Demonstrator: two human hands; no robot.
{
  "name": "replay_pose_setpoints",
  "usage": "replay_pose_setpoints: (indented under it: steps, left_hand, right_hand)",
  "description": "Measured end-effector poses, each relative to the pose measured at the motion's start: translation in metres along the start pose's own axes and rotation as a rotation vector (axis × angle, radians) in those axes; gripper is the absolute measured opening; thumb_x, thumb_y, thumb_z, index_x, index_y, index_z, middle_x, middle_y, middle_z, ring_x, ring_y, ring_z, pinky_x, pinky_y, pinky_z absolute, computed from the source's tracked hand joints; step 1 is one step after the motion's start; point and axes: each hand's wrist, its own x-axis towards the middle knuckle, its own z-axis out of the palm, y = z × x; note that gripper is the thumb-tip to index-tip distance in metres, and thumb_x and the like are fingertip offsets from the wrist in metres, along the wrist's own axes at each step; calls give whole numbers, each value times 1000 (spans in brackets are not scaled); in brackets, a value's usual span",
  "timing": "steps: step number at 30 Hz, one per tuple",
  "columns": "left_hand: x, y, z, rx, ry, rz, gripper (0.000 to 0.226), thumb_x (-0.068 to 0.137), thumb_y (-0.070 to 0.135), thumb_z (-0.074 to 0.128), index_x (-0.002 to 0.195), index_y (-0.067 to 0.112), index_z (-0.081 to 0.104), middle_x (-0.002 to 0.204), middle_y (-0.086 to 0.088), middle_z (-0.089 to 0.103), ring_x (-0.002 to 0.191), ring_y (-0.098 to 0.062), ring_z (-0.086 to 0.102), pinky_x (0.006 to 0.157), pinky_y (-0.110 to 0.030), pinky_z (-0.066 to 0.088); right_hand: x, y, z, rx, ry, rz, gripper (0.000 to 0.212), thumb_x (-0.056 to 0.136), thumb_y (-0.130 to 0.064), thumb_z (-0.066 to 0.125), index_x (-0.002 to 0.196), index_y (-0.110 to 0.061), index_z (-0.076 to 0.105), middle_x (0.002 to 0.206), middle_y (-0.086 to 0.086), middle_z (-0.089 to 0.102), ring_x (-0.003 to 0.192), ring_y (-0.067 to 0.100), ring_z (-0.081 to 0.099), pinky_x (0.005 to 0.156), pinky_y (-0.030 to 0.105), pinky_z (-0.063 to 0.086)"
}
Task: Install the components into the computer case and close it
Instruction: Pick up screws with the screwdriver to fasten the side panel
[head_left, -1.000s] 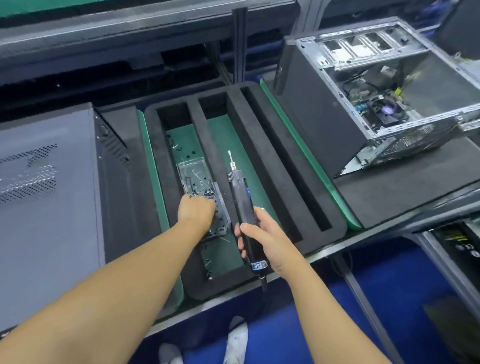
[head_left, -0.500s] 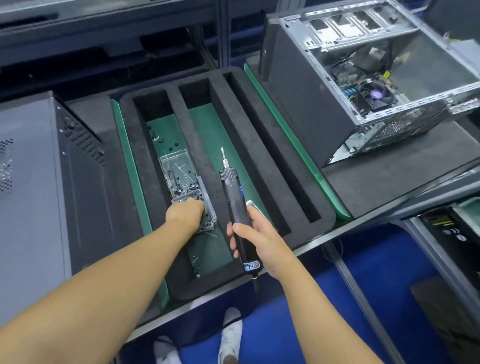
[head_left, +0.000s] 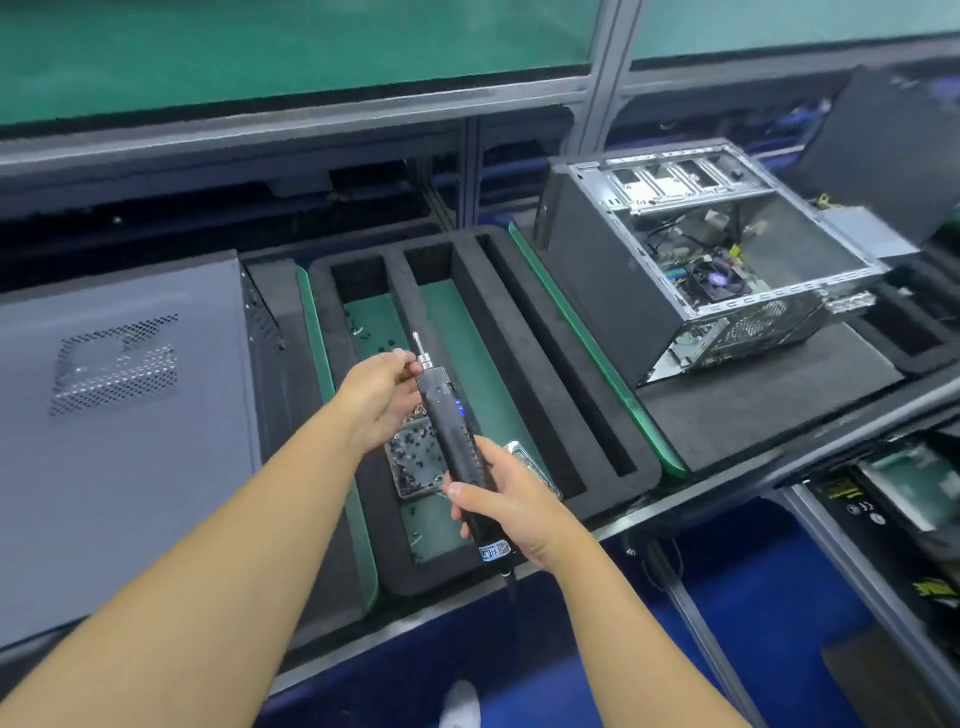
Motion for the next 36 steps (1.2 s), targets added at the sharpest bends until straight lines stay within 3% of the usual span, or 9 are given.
replay_pose_setpoints:
  steps: [3,8,11,14,17,22,25,29,36]
  left_hand:
    - [-32,14,-1,-100,-96,55,18,105,19,43,94,10,55,82,-10,67,65,-19,68,56,-31,57]
    - [-79,28,-23,-84,-188,98,26,104,27,47,89,11,61,78,-3,68,74,-17,69,64,-29,58]
    - [-104,32,-50,-14,-216,171,23,104,23,47,92,11,63,81,-3,69,75,-14,70,61,-26,56]
    - [-129,34,-82,36,-254,206,24,105,22,44,96,11,62,84,-3,71,82,-14,71,59,-24,55]
    - [-150,34,-111,-1,-236,216,25,106,23,41,96,11,60,81,-1,70,82,-15,72,62,-26,57]
    - [-183,35,-151,-137,-181,204,27,105,28,43,90,11,58,75,-2,67,74,-15,71,62,-33,60]
    - [-197,33,-166,-141,-166,213,27,105,27,41,90,12,57,78,-2,66,73,-14,72,56,-32,58]
    - [-214,31,-187,-114,-166,240,26,106,26,39,93,11,56,79,-3,64,73,-14,71,55,-29,57]
    - [-230,25,-211,-17,-193,287,22,104,21,43,93,8,57,81,-7,67,84,-24,74,64,-37,59]
  right_hand:
    - [-15,-9,18,-19,15,-22,39,93,-22,72,130,-25,59,97,1,69,83,17,64,76,38,60]
    - [-37,-13,57,-77,42,-11,61,89,-32,75,144,-22,50,99,2,71,83,21,65,79,43,59]
    - [-48,-10,82,-133,50,29,81,85,-40,77,153,-18,38,101,8,72,82,25,65,86,47,56]
    - [-59,-3,111,-140,44,43,85,86,-38,77,155,-12,33,100,10,72,81,27,64,82,45,55]
    - [-69,-1,139,-154,27,58,75,88,-36,77,151,-17,40,96,8,70,81,27,63,81,46,55]
    - [-86,-5,184,-112,-58,9,23,89,-26,75,109,-32,66,91,6,63,79,21,59,65,36,55]
    - [-93,-4,200,-101,-70,31,23,89,-25,74,111,-29,66,95,14,61,82,29,56,66,37,54]
    - [-104,-2,221,-130,-68,38,29,91,-24,73,118,-29,66,96,13,61,83,28,57,65,35,55]
    - [-121,2,241,-189,-53,47,29,92,-23,70,119,-19,61,95,14,61,80,31,57,67,40,55]
